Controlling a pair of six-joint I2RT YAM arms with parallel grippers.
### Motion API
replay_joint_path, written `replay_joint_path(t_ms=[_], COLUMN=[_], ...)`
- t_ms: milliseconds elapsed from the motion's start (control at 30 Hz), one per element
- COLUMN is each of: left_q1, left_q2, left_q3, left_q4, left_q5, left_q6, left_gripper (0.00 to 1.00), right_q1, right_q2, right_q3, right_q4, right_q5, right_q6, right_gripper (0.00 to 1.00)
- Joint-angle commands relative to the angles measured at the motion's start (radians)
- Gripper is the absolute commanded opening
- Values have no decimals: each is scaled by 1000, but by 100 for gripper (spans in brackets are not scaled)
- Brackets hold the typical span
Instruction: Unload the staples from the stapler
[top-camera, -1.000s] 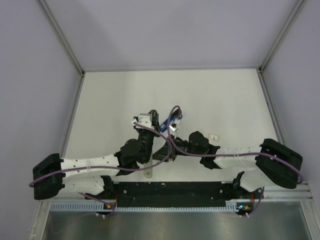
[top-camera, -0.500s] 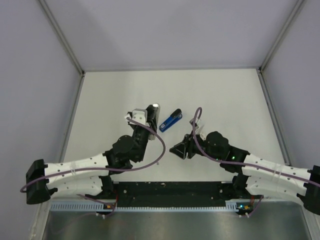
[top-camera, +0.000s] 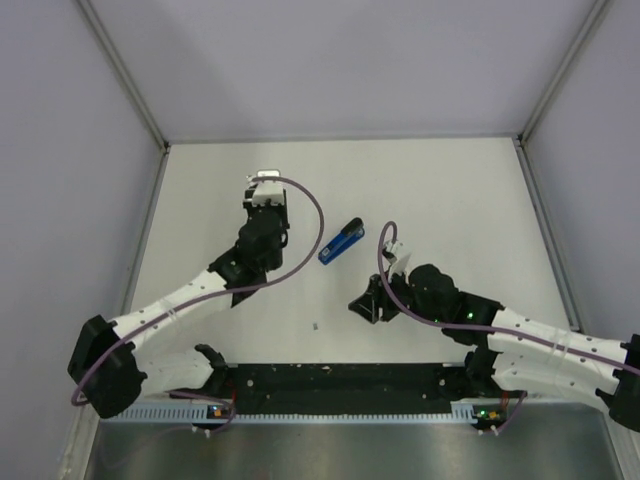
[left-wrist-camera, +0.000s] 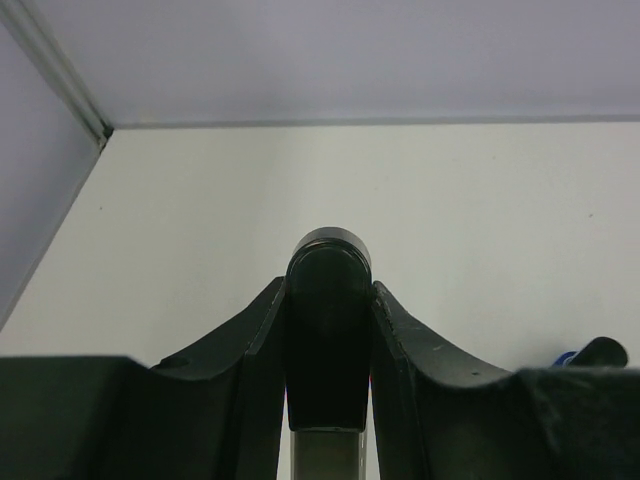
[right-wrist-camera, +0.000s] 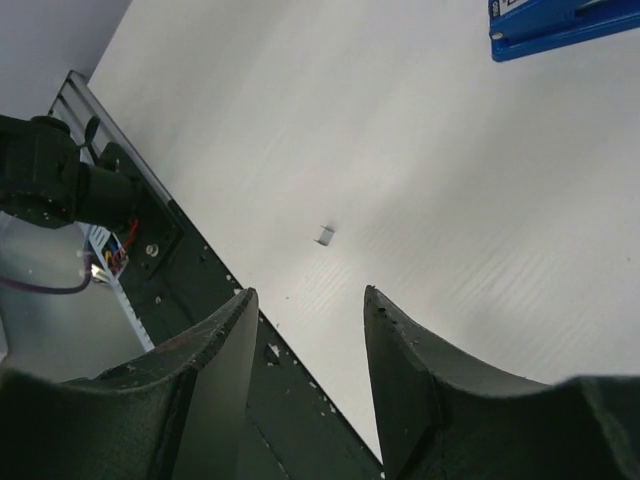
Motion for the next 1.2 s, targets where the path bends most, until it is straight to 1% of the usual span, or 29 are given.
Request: replay_joint_path(t_ms=[0,100,233,333,467,800,833,900,1100,1167], left_q1=[154,252,310,352,390,399,399,399,401,402], left_q2=[91,208,314,374,437,563,569,581,606,609], left_q3=[145,228,260,272,285,334,338,349,378,384], left_q4=[-222,-368,-400,-412,-427,-433,-433,-438,-469,-479], left_q5=[246,403,523,583,593,596,597,605,613,614], left_q6=[-216,-262,-300,-320,-331,-337,-337,-337,-326,-326], left_gripper=[0,0,0,0,0,1,2,11,29,37], right_q1=[-8,-8,-9,-8,-8,-8,-9,-8,-8,-6], right_q2=[-5,-13,-16,-23,-39,-100,-103,-111,-121,-123], right_q3=[79,78,79,81,69,46,44,47,53,53], right_q4=[-68,-82,-91,-97,-103,-146,-152,-172,-195,-197], right_q5=[16,18,13,5,-10,-13,-15,-8,-11,-15], right_q6=[-50,-61,-69,-73,-75,-79,-83,-84,-89,-87], right_gripper=[48,49,51,52,53,55,55,56,58,58])
